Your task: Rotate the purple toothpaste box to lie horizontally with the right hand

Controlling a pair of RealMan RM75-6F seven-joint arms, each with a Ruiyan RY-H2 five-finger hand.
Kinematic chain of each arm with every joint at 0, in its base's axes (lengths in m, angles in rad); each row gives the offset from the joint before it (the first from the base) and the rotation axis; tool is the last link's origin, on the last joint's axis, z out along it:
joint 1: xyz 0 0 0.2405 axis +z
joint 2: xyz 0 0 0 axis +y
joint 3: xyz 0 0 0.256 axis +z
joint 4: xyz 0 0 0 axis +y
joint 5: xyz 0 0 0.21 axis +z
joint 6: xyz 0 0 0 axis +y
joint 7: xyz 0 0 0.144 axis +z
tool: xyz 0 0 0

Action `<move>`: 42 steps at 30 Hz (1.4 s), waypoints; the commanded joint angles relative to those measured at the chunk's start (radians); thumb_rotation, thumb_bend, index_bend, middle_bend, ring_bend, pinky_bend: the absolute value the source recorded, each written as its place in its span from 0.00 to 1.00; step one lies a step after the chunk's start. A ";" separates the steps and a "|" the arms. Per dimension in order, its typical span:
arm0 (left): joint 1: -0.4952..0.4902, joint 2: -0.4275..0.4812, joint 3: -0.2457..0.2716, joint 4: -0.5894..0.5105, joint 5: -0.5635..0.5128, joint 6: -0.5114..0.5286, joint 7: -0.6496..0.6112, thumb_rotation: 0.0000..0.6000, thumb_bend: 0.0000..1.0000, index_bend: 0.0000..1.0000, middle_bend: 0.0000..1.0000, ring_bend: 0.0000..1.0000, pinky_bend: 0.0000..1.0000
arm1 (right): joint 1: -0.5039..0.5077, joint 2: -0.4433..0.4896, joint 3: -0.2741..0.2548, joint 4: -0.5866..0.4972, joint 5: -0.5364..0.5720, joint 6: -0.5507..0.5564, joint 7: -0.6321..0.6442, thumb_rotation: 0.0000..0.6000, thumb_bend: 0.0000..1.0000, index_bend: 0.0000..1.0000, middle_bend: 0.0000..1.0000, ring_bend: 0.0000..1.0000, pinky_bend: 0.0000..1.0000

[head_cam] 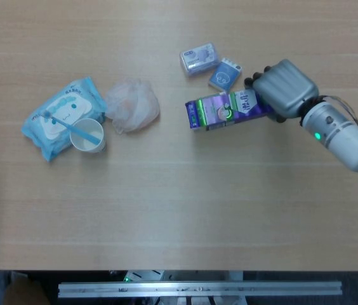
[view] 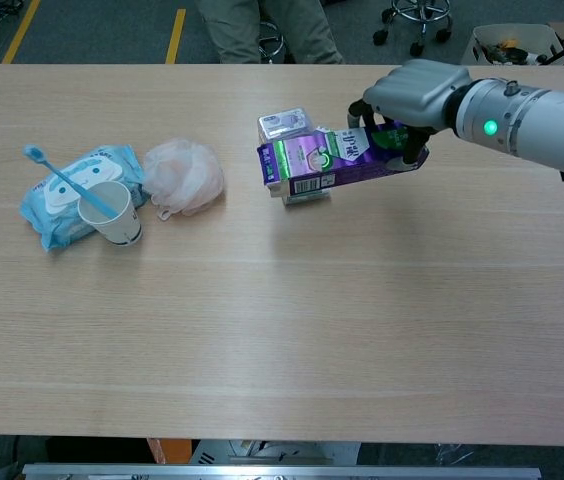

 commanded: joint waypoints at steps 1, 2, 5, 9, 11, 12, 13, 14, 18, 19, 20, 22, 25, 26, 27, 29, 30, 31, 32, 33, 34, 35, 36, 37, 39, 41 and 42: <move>0.002 0.002 0.000 -0.003 0.000 0.002 -0.001 1.00 0.31 0.22 0.14 0.19 0.16 | 0.074 0.049 -0.058 -0.038 0.049 -0.047 -0.079 1.00 0.31 0.52 0.43 0.43 0.61; 0.002 0.003 0.001 -0.003 0.000 0.002 0.000 1.00 0.31 0.22 0.14 0.19 0.16 | 0.086 0.054 -0.070 -0.042 0.056 -0.047 -0.094 1.00 0.31 0.52 0.43 0.43 0.61; 0.002 0.004 0.003 -0.005 0.003 0.000 0.001 1.00 0.31 0.22 0.14 0.19 0.16 | 0.122 0.066 -0.110 -0.054 0.080 -0.039 -0.145 1.00 0.31 0.52 0.43 0.43 0.61; 0.000 0.004 0.004 -0.007 0.003 -0.004 0.002 1.00 0.31 0.22 0.14 0.19 0.16 | 0.172 0.076 -0.166 -0.071 0.131 -0.017 -0.220 1.00 0.31 0.52 0.43 0.43 0.61; 0.000 0.004 0.004 -0.007 0.005 -0.005 0.003 1.00 0.31 0.22 0.14 0.19 0.16 | 0.200 0.077 -0.193 -0.083 0.169 0.000 -0.258 1.00 0.31 0.52 0.43 0.42 0.61; -0.001 0.004 0.004 -0.007 0.004 -0.006 0.004 1.00 0.31 0.22 0.14 0.19 0.16 | 0.209 0.076 -0.202 -0.089 0.184 0.010 -0.271 1.00 0.31 0.52 0.43 0.42 0.61; -0.001 0.003 0.004 -0.007 0.004 -0.006 0.004 1.00 0.31 0.22 0.14 0.19 0.16 | 0.218 0.075 -0.210 -0.093 0.196 0.022 -0.284 1.00 0.31 0.52 0.43 0.42 0.61; 0.000 0.003 0.004 -0.007 0.003 -0.007 0.005 1.00 0.31 0.22 0.13 0.19 0.16 | 0.230 0.072 -0.222 -0.097 0.210 0.039 -0.303 1.00 0.31 0.52 0.43 0.41 0.61; 0.000 0.004 0.005 -0.006 0.002 -0.009 0.004 1.00 0.31 0.22 0.13 0.19 0.16 | 0.255 0.055 -0.245 -0.106 0.236 0.092 -0.350 1.00 0.31 0.52 0.42 0.40 0.59; 0.001 0.004 0.005 -0.006 0.000 -0.009 0.003 1.00 0.31 0.22 0.13 0.19 0.16 | 0.258 0.051 -0.246 -0.110 0.244 0.101 -0.351 1.00 0.31 0.52 0.42 0.39 0.58; 0.001 0.004 0.005 -0.005 -0.001 -0.009 0.002 1.00 0.31 0.22 0.13 0.19 0.16 | 0.261 0.049 -0.247 -0.112 0.249 0.105 -0.351 1.00 0.31 0.52 0.42 0.39 0.58; 0.002 0.004 0.005 -0.003 -0.003 -0.008 0.002 1.00 0.31 0.22 0.13 0.19 0.16 | 0.269 0.046 -0.252 -0.114 0.258 0.114 -0.355 1.00 0.31 0.51 0.42 0.39 0.58; 0.003 0.005 0.006 -0.004 -0.005 -0.011 0.002 1.00 0.31 0.22 0.13 0.19 0.16 | 0.284 0.044 -0.265 -0.119 0.284 0.119 -0.372 1.00 0.31 0.49 0.42 0.37 0.57; 0.003 0.005 0.006 -0.003 -0.005 -0.012 0.000 1.00 0.31 0.22 0.13 0.19 0.16 | 0.291 0.042 -0.271 -0.122 0.297 0.118 -0.379 1.00 0.31 0.48 0.41 0.37 0.55; 0.002 0.004 0.006 -0.002 -0.005 -0.012 -0.001 1.00 0.31 0.22 0.13 0.19 0.16 | 0.297 0.040 -0.275 -0.124 0.305 0.119 -0.384 1.00 0.31 0.47 0.41 0.36 0.54; 0.002 0.001 0.006 0.002 -0.005 -0.014 -0.001 1.00 0.31 0.22 0.13 0.19 0.16 | 0.308 0.036 -0.283 -0.129 0.323 0.122 -0.394 1.00 0.31 0.42 0.39 0.34 0.52; 0.001 0.000 0.007 0.003 -0.005 -0.017 -0.003 1.00 0.31 0.22 0.13 0.19 0.16 | 0.313 0.032 -0.284 -0.132 0.330 0.127 -0.395 1.00 0.31 0.39 0.38 0.33 0.50; 0.000 -0.001 0.007 0.004 -0.005 -0.019 -0.004 1.00 0.31 0.22 0.13 0.19 0.16 | 0.315 0.029 -0.284 -0.134 0.332 0.131 -0.395 1.00 0.31 0.37 0.38 0.32 0.49; 0.000 -0.001 0.007 0.006 -0.006 -0.021 -0.004 1.00 0.31 0.22 0.13 0.19 0.16 | 0.317 0.026 -0.284 -0.134 0.328 0.137 -0.394 1.00 0.31 0.36 0.37 0.31 0.48; -0.001 0.000 0.007 0.006 -0.007 -0.021 -0.005 1.00 0.31 0.22 0.13 0.19 0.16 | 0.318 0.025 -0.283 -0.135 0.325 0.140 -0.391 1.00 0.31 0.36 0.37 0.31 0.48; -0.001 0.000 0.006 0.007 -0.008 -0.020 -0.006 1.00 0.31 0.22 0.13 0.19 0.16 | 0.319 0.025 -0.283 -0.135 0.323 0.143 -0.387 1.00 0.31 0.36 0.37 0.31 0.48; 0.000 0.001 0.005 0.008 -0.008 -0.019 -0.008 1.00 0.31 0.22 0.13 0.19 0.16 | 0.319 0.025 -0.282 -0.136 0.323 0.145 -0.383 1.00 0.31 0.36 0.37 0.31 0.48; 0.000 0.001 0.004 0.008 -0.009 -0.018 -0.009 1.00 0.31 0.22 0.13 0.19 0.16 | 0.320 0.026 -0.283 -0.136 0.322 0.146 -0.380 1.00 0.31 0.36 0.37 0.31 0.48; 0.000 0.000 0.004 0.010 -0.009 -0.018 -0.010 1.00 0.31 0.22 0.13 0.19 0.16 | 0.320 0.027 -0.283 -0.135 0.321 0.149 -0.377 1.00 0.31 0.36 0.37 0.31 0.48; 0.000 -0.001 0.004 0.013 -0.011 -0.020 -0.011 1.00 0.31 0.22 0.13 0.19 0.16 | 0.317 0.030 -0.285 -0.136 0.321 0.155 -0.368 1.00 0.31 0.36 0.37 0.31 0.48; -0.001 -0.001 0.005 0.014 -0.011 -0.023 -0.012 1.00 0.31 0.22 0.13 0.19 0.16 | 0.312 0.037 -0.289 -0.136 0.322 0.160 -0.356 1.00 0.31 0.36 0.37 0.31 0.48; -0.002 -0.001 0.004 0.015 -0.011 -0.024 -0.013 1.00 0.31 0.22 0.13 0.19 0.16 | 0.308 0.041 -0.290 -0.136 0.322 0.162 -0.348 1.00 0.31 0.36 0.37 0.31 0.48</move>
